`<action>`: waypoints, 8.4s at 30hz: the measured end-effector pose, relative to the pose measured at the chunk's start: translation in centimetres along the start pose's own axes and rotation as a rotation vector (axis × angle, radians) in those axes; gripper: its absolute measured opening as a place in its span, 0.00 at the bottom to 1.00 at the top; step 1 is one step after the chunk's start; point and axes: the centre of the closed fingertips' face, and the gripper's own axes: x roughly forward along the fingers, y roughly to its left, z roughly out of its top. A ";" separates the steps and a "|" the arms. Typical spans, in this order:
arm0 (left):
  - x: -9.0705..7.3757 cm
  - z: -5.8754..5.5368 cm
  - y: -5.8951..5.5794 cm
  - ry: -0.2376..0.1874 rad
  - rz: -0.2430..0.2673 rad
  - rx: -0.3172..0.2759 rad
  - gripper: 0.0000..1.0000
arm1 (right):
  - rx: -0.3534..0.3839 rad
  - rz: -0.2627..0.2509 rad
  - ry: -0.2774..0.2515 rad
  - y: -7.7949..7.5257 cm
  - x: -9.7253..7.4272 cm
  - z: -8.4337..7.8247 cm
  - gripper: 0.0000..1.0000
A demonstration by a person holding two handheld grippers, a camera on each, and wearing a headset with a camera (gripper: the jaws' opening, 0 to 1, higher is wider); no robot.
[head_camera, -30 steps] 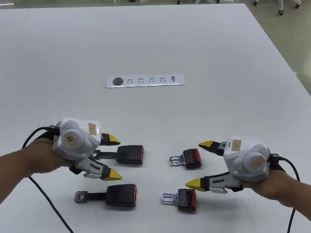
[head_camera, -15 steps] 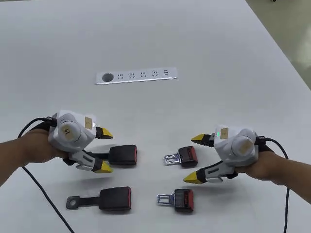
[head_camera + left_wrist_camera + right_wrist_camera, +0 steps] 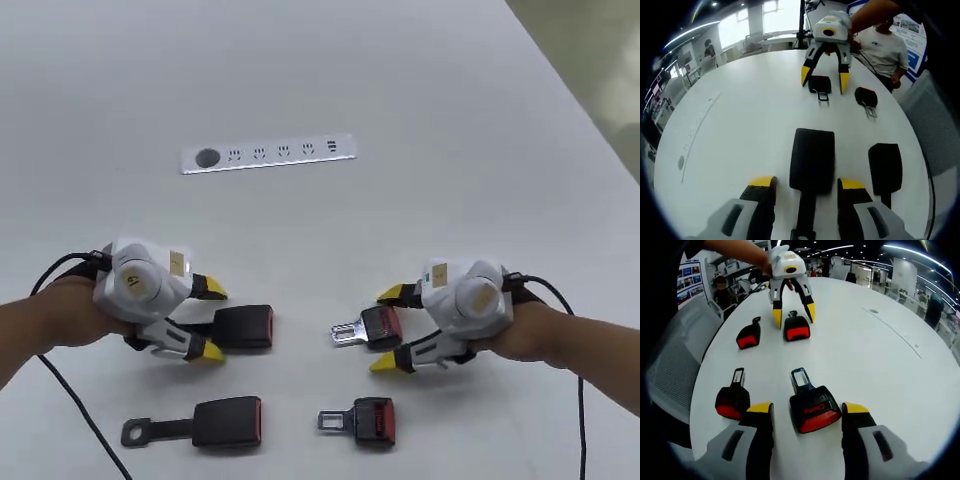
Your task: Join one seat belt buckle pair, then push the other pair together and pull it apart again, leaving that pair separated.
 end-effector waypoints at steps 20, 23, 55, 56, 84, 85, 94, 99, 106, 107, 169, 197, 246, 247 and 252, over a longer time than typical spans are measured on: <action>0.4 0.9 -0.1 0.004 -0.044 0.054 0.33 | -0.029 -0.035 0.039 -0.8 -0.2 -0.8 0.35; 0.3 0.9 -0.3 0.019 -0.053 0.069 0.33 | -0.024 -0.034 0.041 -0.8 -0.2 -0.9 0.35; 0.5 0.6 -0.8 0.149 -0.110 0.134 0.32 | 0.030 -0.070 0.013 -0.5 2.2 1.8 0.34; 0.4 0.6 -0.8 0.152 -0.111 0.137 0.32 | 0.031 -0.072 0.012 -0.6 2.3 1.9 0.34; 0.7 0.6 -0.5 0.184 -0.105 0.126 0.32 | 0.010 -0.055 -0.016 0.4 5.8 5.6 0.34; 0.7 0.6 -0.5 0.185 -0.104 0.127 0.32 | 0.010 -0.055 -0.018 0.4 5.9 5.9 0.34; 0.7 0.7 -0.3 0.199 -0.099 0.134 0.31 | 0.017 -0.060 -0.016 0.4 5.7 6.1 0.34; 0.8 0.8 -0.4 0.230 -0.105 0.157 0.31 | 0.007 -0.063 -0.011 0.6 6.1 6.4 0.34; 0.8 0.7 -0.4 0.219 -0.100 0.144 0.31 | 0.031 -0.072 -0.029 0.9 6.6 6.9 0.33; 0.9 0.7 -0.4 0.218 -0.098 0.142 0.31 | 0.033 -0.076 -0.030 1.0 7.1 7.2 0.33; 0.5 1.1 -0.7 0.000 -0.105 0.041 0.31 | 0.004 -0.048 -0.159 0.7 6.8 6.7 0.33; 0.8 1.1 -0.7 0.050 -0.035 0.031 0.33 | -0.009 -0.114 -0.124 1.1 6.9 7.0 0.36; -11.4 4.0 -6.7 -0.506 0.559 -0.675 1.00 | 0.343 -0.629 -0.376 6.2 -8.9 6.6 0.93; -11.8 4.0 -6.8 -0.527 0.576 -0.688 1.00 | 0.347 -0.634 -0.379 6.3 -9.1 6.5 0.94; -12.3 3.1 -8.0 -0.535 0.601 -0.726 1.00 | 0.357 -0.657 -0.400 6.8 -10.3 6.4 0.98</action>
